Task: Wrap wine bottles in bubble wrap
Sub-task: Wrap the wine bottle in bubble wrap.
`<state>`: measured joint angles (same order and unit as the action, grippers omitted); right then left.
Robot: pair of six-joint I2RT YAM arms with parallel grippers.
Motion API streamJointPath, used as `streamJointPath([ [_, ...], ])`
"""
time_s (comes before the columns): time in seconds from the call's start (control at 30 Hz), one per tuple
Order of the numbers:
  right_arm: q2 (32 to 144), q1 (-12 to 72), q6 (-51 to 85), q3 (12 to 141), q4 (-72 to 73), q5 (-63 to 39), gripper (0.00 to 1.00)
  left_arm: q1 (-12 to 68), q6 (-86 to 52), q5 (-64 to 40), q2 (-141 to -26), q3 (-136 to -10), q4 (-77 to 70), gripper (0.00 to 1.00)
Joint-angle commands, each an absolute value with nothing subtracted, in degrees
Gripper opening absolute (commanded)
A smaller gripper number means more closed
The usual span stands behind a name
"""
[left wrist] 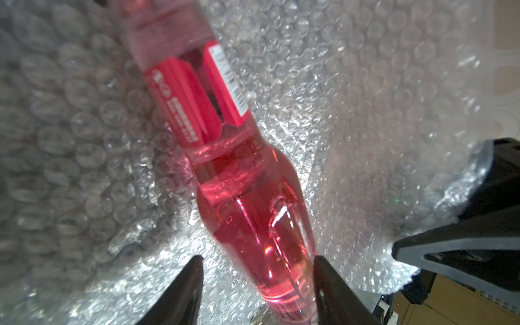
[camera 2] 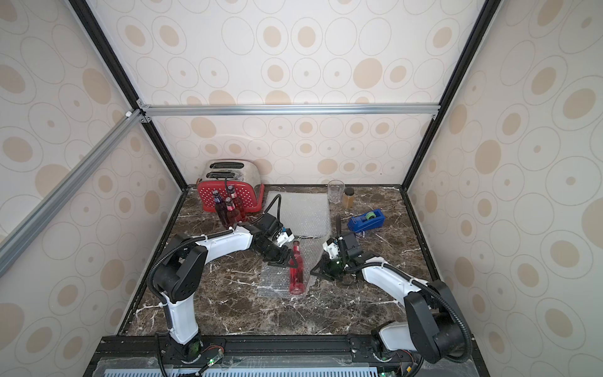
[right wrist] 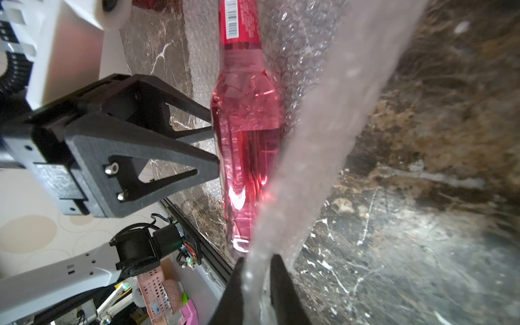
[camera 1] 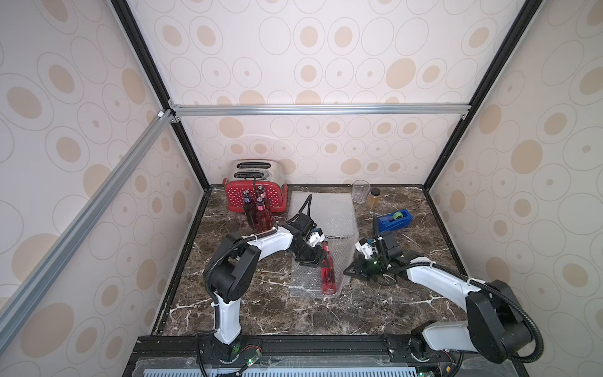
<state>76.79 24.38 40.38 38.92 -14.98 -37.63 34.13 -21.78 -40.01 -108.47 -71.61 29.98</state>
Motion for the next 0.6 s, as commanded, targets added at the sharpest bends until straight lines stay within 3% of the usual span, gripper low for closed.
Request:
streamJointPath([
  [0.0, 76.60, 26.30, 39.86, 40.77, -17.38, -36.45, 0.09, 34.48, -19.35, -38.41, -104.02, -72.60, 33.15, 0.70],
  [0.27, 80.50, 32.91, 38.86, 46.13, -18.89, -35.00, 0.10, 33.42, -18.01, -43.68, -100.78, -76.33, 34.87, 0.75],
  [0.57, 85.14, 35.22, 40.16, 49.20, -16.88, -34.28, 0.13, 33.48, -20.07, -43.65, -104.20, -78.53, 34.95, 0.59],
])
